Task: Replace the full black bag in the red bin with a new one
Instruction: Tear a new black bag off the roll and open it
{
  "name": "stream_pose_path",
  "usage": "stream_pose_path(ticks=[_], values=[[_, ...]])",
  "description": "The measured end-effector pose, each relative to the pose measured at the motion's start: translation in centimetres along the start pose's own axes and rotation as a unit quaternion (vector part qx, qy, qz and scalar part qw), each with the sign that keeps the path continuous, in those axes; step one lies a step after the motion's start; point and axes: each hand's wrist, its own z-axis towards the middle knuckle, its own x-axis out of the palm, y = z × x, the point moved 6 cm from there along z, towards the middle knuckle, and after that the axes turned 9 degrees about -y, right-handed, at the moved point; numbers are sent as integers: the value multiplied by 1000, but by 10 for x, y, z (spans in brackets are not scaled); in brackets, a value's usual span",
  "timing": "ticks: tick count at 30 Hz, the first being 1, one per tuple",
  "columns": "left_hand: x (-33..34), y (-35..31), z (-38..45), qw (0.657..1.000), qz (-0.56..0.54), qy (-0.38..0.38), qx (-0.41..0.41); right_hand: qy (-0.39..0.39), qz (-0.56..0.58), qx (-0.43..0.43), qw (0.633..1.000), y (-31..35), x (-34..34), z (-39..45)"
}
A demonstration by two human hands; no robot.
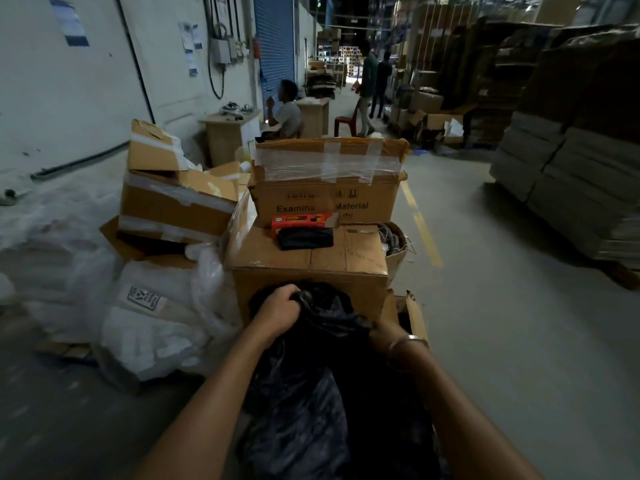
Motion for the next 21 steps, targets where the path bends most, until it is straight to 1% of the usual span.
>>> stream_pose_path(ticks=[2,3,5,6,7,8,9,10,11,13,14,15,16,17,19,21], values=[[8,4,-2,998,28,61,6,-109,119,53,985,1,-35,2],[11,7,-2,994,45,96,9,-143,177,73,971,2,-48,-3],[17,14,-4,981,104,160,32,-176,258,101,945,-2,-63,-4],[19,19,-5,972,147,176,44,-185,294,107,932,-5,-68,-6],[17,25,-2,965,196,166,54,-187,315,112,924,-4,-73,-9],[16,31,3,960,236,137,61,-176,328,112,921,-4,-76,-10],[12,37,8,960,254,101,62,-152,333,112,924,-4,-76,-9],[10,42,13,964,253,59,58,-118,317,106,935,-3,-76,-11],[7,46,17,974,222,18,45,-77,283,98,951,-5,-74,-10],[2,56,19,996,66,-48,-36,-10,117,71,991,-11,-68,-8],[2,62,20,994,-11,-72,-80,-7,25,59,998,-15,-65,-5],[3,68,21,987,-66,-87,-116,-32,-34,54,997,-21,-64,0],[5,72,21,982,-96,-88,-137,-63,-47,57,995,-22,-66,0],[10,76,22,979,-116,-81,-146,-97,-23,65,993,-25,-68,3],[18,71,17,975,-151,-67,-146,-155,69,92,981,-25,-68,-1],[26,65,12,970,-180,-55,-150,-206,157,126,958,-25,-67,-1]])
